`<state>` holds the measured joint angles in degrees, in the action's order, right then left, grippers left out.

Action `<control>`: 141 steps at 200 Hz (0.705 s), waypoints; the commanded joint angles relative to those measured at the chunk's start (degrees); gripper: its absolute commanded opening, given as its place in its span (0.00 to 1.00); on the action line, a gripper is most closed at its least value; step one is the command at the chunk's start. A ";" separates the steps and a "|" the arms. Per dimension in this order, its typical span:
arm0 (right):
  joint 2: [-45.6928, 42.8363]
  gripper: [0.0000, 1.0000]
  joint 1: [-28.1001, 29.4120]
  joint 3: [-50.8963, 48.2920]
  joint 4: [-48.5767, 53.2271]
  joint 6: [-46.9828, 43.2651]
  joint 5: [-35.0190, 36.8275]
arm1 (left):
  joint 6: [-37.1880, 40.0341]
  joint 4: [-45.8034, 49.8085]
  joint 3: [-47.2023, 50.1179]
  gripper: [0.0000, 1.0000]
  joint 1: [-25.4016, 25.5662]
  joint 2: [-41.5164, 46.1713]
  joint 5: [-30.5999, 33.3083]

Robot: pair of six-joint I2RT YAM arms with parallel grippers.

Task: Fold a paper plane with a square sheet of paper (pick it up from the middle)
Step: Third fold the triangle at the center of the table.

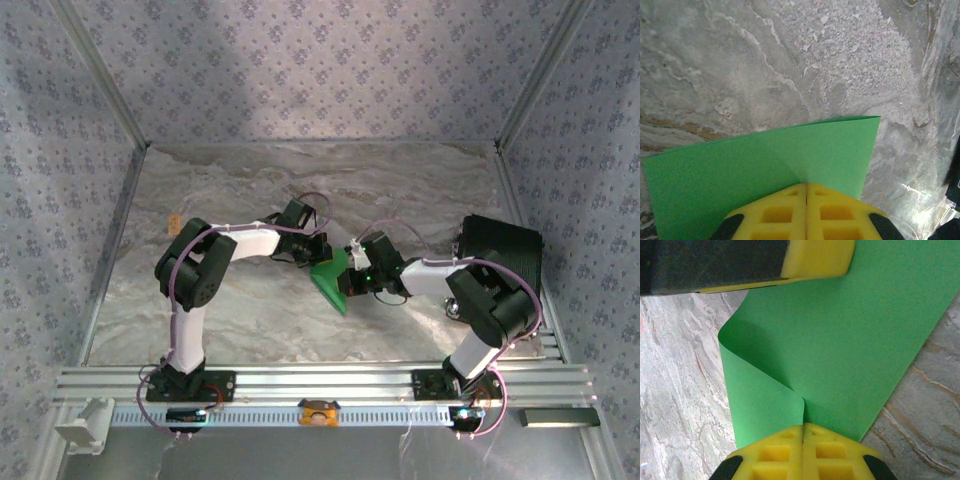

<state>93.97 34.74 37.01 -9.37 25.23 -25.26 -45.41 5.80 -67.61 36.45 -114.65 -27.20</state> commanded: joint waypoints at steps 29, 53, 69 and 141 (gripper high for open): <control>1.14 0.00 -0.38 -0.33 0.68 -1.22 1.02 | 1.59 6.33 -1.74 0.15 -0.33 5.93 3.82; 1.38 0.00 -0.38 -0.43 0.23 -1.03 0.74 | 0.58 5.71 1.41 0.17 -0.41 10.03 5.19; 1.45 0.00 -0.38 -0.40 0.31 -0.89 0.78 | -0.57 4.33 4.15 0.17 -0.42 12.94 4.94; 1.28 0.00 -0.51 -0.39 0.53 -1.06 1.15 | -16.21 -20.43 22.45 0.00 2.57 21.81 -3.02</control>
<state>94.19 34.74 37.01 -10.02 25.02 -25.28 -53.95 -2.76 -49.45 37.34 -94.00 -26.96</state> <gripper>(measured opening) 0.061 0.045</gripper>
